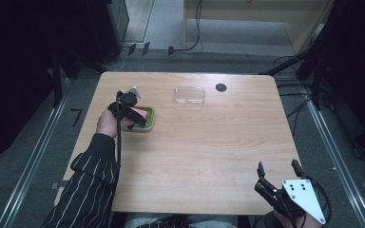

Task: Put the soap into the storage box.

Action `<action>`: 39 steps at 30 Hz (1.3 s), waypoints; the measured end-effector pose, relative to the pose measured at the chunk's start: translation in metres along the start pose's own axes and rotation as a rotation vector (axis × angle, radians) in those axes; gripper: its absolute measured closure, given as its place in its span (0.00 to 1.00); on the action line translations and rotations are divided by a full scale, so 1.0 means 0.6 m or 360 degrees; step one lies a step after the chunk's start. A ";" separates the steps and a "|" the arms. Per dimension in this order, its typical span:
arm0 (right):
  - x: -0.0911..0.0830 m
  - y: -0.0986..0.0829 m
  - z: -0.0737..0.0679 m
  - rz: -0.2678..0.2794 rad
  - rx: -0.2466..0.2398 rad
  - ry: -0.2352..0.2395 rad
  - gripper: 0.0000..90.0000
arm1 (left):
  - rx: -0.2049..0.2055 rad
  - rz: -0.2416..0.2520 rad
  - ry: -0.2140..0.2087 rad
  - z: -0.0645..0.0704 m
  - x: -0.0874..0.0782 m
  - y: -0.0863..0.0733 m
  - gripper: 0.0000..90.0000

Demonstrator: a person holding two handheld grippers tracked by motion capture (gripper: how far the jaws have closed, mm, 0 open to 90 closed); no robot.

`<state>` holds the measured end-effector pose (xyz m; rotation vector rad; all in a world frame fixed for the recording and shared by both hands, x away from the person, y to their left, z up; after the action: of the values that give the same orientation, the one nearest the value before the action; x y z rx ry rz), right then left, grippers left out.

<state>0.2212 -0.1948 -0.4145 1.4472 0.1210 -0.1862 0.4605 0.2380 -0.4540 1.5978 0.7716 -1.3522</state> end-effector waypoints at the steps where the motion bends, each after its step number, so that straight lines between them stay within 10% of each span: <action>1: 0.000 0.000 0.000 0.0000 0.0001 -0.0001 0.14 | 0.0007 0.0000 -0.0002 0.001 0.000 -0.004 0.06; 39: 0.000 0.000 0.000 0.0000 -0.0003 0.0000 0.14 | 0.0153 -0.0178 0.0022 0.041 0.005 -0.151 0.06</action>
<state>0.2211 -0.1947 -0.4144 1.4452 0.1208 -0.1860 0.3710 0.2538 -0.4778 1.6615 0.8256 -1.4790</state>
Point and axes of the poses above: each handheld gripper's, and its own axes: x roughly forward along the jaws, y roughly out of its top, z roughly to its right, the point moved 5 cm from there along x, roughly forward along the jaws, and after that the axes turned 3 degrees about -y, right-handed, at the moved point
